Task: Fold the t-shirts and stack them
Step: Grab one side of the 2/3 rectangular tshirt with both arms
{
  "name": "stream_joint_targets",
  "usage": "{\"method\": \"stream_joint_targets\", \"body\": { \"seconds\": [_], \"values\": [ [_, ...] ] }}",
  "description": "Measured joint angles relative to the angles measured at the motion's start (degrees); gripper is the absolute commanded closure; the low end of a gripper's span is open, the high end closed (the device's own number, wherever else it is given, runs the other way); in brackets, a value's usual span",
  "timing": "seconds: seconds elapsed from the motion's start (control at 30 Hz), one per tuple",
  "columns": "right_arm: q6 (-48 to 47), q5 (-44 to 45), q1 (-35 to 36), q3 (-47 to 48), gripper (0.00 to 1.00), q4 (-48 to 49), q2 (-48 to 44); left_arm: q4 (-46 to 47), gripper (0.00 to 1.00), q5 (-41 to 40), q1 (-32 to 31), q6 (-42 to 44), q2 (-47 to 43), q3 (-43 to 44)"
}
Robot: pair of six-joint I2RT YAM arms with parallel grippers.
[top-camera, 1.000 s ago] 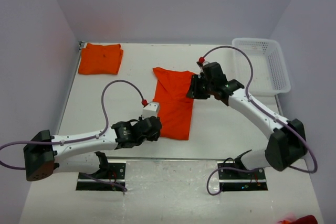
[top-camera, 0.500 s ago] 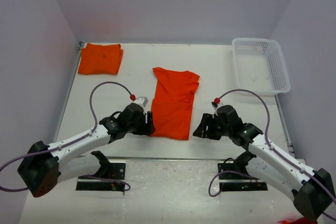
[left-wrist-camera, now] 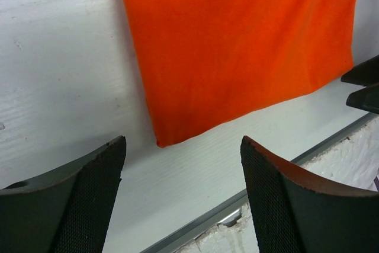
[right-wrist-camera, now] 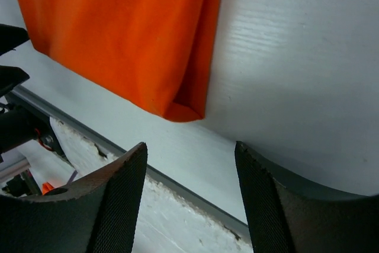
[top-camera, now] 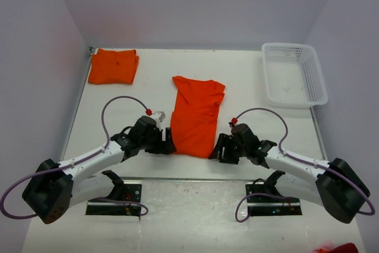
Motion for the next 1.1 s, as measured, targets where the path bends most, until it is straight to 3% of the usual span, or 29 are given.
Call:
{"method": "stream_joint_targets", "body": {
  "seconds": [0.27, 0.67, 1.1],
  "values": [
    [0.76, -0.22, 0.04, 1.9, 0.36, 7.1, 6.64, 0.11, 0.21, 2.84, 3.34, 1.27, 0.09, -0.79],
    [5.11, -0.24, 1.03, 5.16, 0.39, 15.3, 16.13, 1.33, 0.2, 3.67, 3.5, 1.27, 0.74, -0.79],
    [11.5, 6.6, 7.37, 4.63, 0.48, 15.47, 15.37, 1.64, 0.19, 4.35, 3.67, 1.27, 0.87, -1.22]
  ]
}}
